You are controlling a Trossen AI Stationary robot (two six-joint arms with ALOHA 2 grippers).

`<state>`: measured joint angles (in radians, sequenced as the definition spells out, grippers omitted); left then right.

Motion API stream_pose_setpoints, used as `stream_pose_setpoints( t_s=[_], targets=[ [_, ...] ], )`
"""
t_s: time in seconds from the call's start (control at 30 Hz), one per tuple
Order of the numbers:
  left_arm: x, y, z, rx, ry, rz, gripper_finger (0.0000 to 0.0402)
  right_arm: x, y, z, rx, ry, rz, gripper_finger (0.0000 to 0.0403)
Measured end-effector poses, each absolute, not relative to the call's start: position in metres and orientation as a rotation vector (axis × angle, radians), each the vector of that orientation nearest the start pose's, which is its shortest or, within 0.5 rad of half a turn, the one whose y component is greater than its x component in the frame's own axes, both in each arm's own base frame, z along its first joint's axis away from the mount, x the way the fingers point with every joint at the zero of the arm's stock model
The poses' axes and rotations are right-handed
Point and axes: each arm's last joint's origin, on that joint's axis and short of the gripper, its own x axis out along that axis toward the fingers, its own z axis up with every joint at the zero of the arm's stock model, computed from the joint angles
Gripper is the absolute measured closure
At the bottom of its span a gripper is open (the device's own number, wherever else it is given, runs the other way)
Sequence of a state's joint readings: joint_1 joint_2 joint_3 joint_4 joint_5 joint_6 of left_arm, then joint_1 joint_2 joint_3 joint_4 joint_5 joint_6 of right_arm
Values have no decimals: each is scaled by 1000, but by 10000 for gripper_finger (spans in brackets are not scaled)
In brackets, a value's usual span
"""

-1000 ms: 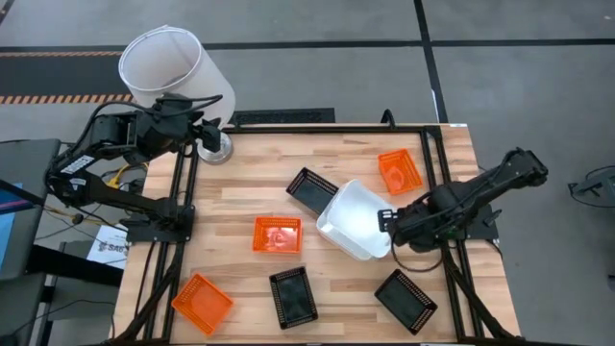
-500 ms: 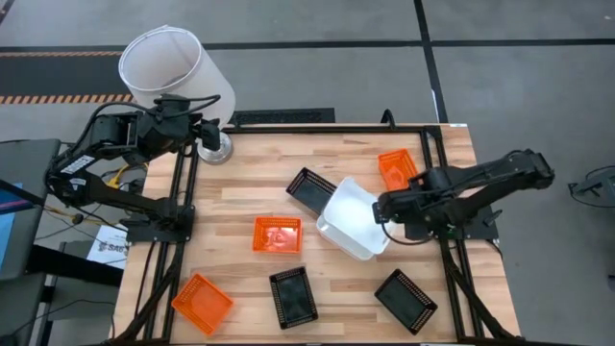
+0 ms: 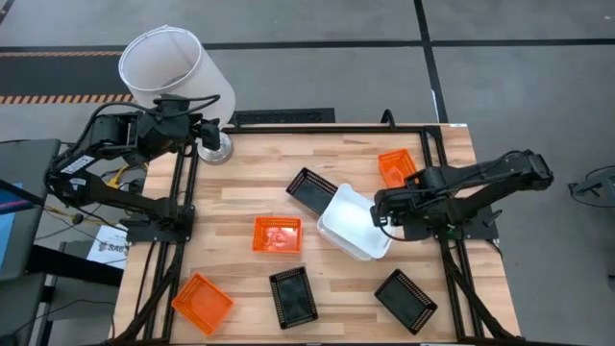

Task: Stack baskets by color
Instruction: Stack the top white bin on top of the bottom white bin

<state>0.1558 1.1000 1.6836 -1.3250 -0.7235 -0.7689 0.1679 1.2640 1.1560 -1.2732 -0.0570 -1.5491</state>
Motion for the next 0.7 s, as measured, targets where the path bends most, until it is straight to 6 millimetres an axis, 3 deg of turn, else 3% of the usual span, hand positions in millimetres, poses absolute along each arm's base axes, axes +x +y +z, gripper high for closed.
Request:
stream_pose_setpoints(
  t_s=[0.7],
  targets=[
    [131,41,462,-448,382,1093,164,204,31,270,-1321,954,1267,401]
  ],
)
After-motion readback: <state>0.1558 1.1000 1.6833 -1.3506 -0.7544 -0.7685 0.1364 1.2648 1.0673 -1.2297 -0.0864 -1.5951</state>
